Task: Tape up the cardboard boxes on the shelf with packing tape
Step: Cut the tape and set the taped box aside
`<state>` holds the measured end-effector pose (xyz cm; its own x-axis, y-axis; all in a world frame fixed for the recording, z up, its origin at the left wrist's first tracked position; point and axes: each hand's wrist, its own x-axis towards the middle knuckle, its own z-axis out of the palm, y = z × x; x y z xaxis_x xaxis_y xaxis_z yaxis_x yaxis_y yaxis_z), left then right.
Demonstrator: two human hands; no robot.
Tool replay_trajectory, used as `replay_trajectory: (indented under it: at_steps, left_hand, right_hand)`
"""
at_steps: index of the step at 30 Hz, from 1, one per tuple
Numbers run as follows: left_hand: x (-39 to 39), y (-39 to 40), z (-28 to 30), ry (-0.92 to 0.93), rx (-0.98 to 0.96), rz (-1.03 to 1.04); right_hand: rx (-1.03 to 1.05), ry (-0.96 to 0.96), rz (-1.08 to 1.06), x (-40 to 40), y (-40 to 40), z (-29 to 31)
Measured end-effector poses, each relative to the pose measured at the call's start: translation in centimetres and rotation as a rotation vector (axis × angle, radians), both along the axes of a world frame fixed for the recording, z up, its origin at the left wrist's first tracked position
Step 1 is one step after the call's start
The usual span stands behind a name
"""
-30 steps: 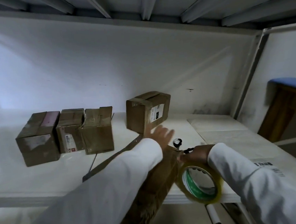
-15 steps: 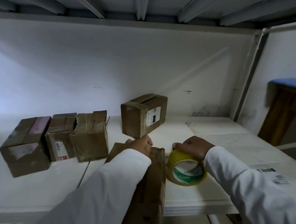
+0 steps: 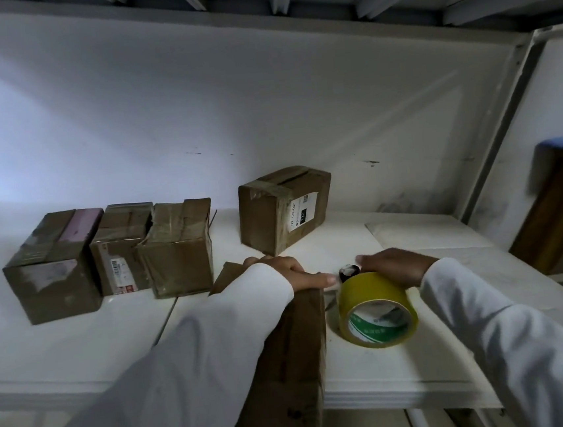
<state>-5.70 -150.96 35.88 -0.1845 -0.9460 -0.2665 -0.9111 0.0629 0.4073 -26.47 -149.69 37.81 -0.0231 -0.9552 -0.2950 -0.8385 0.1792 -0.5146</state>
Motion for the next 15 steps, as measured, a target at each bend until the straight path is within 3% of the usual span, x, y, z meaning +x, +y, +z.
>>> replay_trajectory:
  at_steps: [3, 6, 10, 11, 15]
  left_hand:
    - [-0.3, -0.4, 0.7, -0.096, 0.077, -0.057]
    - [-0.2, -0.7, 0.3, -0.110, 0.073, -0.089]
    - [-0.1, -1.2, 0.0, -0.050, 0.088, 0.015]
    - [-0.1, -1.2, -0.1, -0.047, 0.093, 0.034]
    - [-0.1, -1.2, 0.0, -0.048, 0.082, 0.018]
  right_hand:
    - [-0.219, -0.007, 0.016, -2.2, -2.0, -0.9]
    - [-0.110, 0.052, 0.113, -2.1, -3.6, -2.6]
    - [0.042, 0.005, 0.132, -1.0, -4.4, -3.5]
    - [0.065, 0.075, 0.154, -0.9, -4.7, -3.6]
    - [0.030, 0.646, 0.200, -1.6, -4.5, -3.2]
